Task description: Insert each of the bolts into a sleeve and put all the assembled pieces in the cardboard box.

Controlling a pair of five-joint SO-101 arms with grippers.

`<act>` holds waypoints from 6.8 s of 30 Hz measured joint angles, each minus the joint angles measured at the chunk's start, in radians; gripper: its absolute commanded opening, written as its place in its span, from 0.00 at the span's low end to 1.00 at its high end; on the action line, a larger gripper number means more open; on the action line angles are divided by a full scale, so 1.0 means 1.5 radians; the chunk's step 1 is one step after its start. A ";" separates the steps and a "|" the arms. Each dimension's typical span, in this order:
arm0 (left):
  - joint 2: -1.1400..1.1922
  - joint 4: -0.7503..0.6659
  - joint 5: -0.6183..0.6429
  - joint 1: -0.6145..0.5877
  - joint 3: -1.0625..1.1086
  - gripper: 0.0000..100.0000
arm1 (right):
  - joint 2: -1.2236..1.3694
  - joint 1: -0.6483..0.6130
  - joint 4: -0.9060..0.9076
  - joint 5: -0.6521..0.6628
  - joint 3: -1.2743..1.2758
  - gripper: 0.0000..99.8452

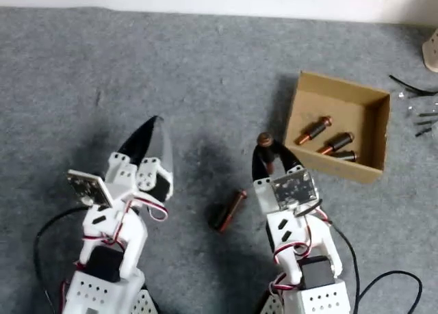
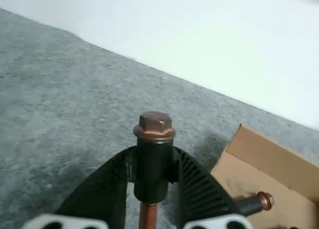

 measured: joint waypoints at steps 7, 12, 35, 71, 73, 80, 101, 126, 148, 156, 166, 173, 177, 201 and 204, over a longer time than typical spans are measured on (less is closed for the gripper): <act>0.038 0.074 0.000 -0.084 0.003 0.03 | 0.000 0.032 0.018 -0.036 0.000 0.01; 0.065 0.116 -0.001 -0.086 0.004 0.03 | 0.000 0.032 0.072 -0.037 0.000 0.01; 0.108 0.397 -0.001 0.044 0.004 0.03 | 0.000 0.032 0.461 -0.040 0.000 0.01; 0.108 0.432 -0.001 0.043 0.004 0.03 | 0.000 0.042 0.513 -0.040 0.000 0.01; 0.108 0.432 -0.001 0.043 0.004 0.03 | 0.000 0.042 0.513 -0.040 0.000 0.01; 0.108 0.432 0.002 0.047 0.004 0.03 | 0.000 0.042 0.513 -0.042 0.000 0.01; 0.108 0.429 0.010 0.184 0.004 0.03 | 0.000 0.094 0.352 -0.129 0.000 0.01; 0.108 0.406 -0.215 -0.212 0.002 0.03 | 0.037 0.242 0.091 -0.043 -0.042 0.01; 0.108 0.435 -0.391 -0.220 0.001 0.03 | 1.212 0.310 0.249 -0.317 -0.931 0.01; 0.108 0.435 -0.391 -0.220 0.001 0.03 | 1.393 0.309 0.289 -0.457 -1.026 0.01; 0.108 0.435 -0.391 -0.220 0.001 0.03 | 1.447 0.307 0.283 -0.482 -1.053 0.10; 0.108 0.435 -0.391 -0.220 0.001 0.03 | 1.447 0.284 0.282 -0.364 -1.055 0.26; 0.108 0.435 -0.391 -0.220 0.001 0.03 | 1.447 0.284 0.281 -0.310 -1.037 0.26; 0.108 0.435 -0.392 -0.244 0.001 0.03 | 1.046 -0.232 0.384 -0.147 -0.639 0.26; 0.108 0.435 -0.391 -0.257 0.001 0.03 | 1.044 -0.311 0.384 -0.181 -0.621 0.26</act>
